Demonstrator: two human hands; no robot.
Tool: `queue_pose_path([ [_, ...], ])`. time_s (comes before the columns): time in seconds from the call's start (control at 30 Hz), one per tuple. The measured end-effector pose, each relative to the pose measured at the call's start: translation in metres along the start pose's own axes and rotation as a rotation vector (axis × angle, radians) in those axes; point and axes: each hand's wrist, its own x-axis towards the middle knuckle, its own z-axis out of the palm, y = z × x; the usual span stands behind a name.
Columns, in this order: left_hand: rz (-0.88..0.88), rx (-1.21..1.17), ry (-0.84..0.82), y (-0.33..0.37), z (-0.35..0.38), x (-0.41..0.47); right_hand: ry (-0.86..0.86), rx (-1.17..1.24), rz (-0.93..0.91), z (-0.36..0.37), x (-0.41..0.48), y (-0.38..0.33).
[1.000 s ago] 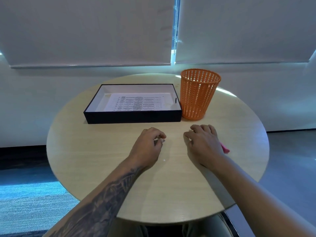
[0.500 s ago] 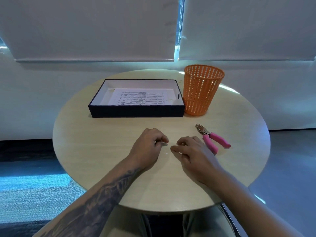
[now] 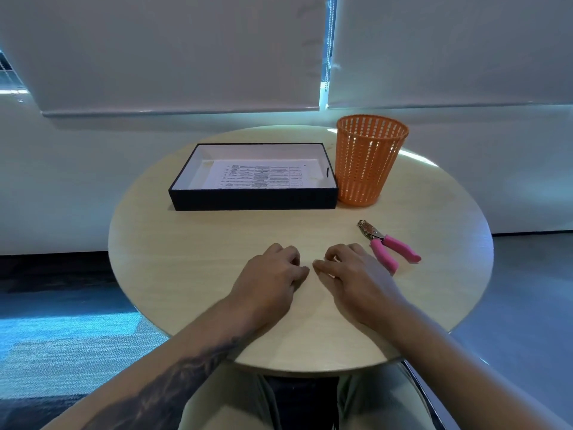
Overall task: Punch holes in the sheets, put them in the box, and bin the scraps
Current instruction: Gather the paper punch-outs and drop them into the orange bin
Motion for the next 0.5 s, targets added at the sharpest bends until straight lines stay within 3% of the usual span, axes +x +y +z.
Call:
queue_pose_path([
  [0.5,-0.01,0.246,-0.093,0.025,-0.007,0.002,-0.021,-0.047,-0.032,-0.009,-0.002,-0.005],
])
